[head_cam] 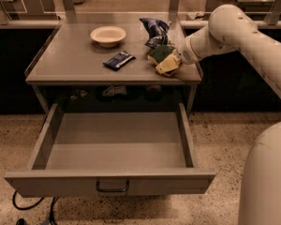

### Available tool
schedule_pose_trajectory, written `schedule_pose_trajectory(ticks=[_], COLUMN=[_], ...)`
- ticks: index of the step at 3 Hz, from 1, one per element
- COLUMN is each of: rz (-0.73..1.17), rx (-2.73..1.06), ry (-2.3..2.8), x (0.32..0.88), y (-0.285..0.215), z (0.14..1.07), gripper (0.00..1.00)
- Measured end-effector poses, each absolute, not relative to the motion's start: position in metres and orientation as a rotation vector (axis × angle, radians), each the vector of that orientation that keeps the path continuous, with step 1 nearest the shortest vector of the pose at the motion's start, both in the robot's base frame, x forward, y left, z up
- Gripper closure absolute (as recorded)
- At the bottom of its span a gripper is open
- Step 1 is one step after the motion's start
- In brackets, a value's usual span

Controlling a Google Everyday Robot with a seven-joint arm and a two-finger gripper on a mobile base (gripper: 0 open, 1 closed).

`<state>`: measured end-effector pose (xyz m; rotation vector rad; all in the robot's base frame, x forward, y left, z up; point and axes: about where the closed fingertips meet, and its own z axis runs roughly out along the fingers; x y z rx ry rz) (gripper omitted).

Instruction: Pick sponge from top drawer and place on counter

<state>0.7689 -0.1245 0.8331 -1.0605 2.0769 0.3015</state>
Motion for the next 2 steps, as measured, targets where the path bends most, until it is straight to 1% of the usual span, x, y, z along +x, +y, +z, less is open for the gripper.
schedule_pose_trajectory(ticks=[1,2], rz=[0.303,0.303], rx=[-1.060,-1.060], ry=[2.079,2.079], x=[0.7684,0.7684], y=[-0.1251,-0.1251], z=[0.8315,0.8315], gripper=[0.81,0.58])
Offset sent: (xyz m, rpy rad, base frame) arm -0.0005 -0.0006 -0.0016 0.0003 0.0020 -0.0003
